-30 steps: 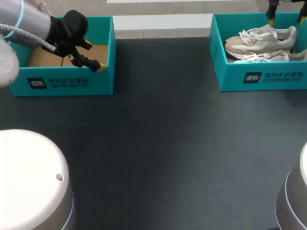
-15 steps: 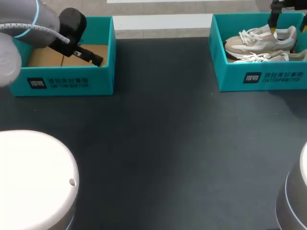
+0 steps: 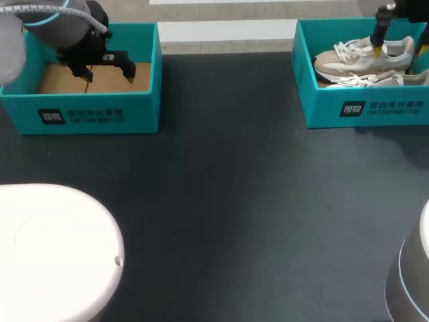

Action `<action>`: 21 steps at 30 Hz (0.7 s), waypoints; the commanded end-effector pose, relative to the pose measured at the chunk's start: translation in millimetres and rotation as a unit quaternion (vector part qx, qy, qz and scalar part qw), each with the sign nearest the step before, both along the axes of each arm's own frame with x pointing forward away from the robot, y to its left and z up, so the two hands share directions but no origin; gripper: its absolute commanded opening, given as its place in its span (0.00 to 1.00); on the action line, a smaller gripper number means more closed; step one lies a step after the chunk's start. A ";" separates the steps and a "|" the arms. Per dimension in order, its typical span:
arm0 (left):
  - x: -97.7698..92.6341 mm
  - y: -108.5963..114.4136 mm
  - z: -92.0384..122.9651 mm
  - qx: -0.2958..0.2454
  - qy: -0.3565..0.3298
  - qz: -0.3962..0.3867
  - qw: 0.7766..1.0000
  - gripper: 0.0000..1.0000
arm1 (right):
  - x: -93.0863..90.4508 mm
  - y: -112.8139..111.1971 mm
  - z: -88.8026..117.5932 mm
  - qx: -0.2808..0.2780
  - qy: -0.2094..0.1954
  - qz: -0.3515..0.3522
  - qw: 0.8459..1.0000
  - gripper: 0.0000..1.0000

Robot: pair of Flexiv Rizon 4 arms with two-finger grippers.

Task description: Take the shoe out of the shoebox, open the shoe tongue, remove and reinsert the insole, then place the shoe into the shoebox

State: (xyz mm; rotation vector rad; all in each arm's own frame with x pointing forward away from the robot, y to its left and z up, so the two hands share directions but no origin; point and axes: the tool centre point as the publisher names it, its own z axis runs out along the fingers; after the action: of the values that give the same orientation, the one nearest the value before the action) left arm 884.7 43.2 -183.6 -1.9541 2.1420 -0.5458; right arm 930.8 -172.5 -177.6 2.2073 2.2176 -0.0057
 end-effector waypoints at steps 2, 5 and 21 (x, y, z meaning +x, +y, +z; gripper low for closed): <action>9.2 7.8 5.4 -0.004 0.038 0.014 0.999 1.00 | -22.5 1.2 -13.4 0.012 0.006 -0.015 1.000 1.00; 13.8 11.8 3.3 -0.007 0.047 0.021 0.999 1.00 | -37.5 1.1 -20.4 0.015 0.014 -0.033 0.999 1.00; 12.5 29.1 -6.5 -0.024 0.083 0.046 0.995 1.00 | -55.3 -28.8 -44.9 -0.029 -0.061 0.015 0.998 1.00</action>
State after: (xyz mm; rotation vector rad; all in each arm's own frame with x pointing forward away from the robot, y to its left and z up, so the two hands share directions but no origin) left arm 895.9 70.5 -189.6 -2.1815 2.1318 -0.4332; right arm 881.6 -193.5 -216.2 2.1180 2.1839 -0.0166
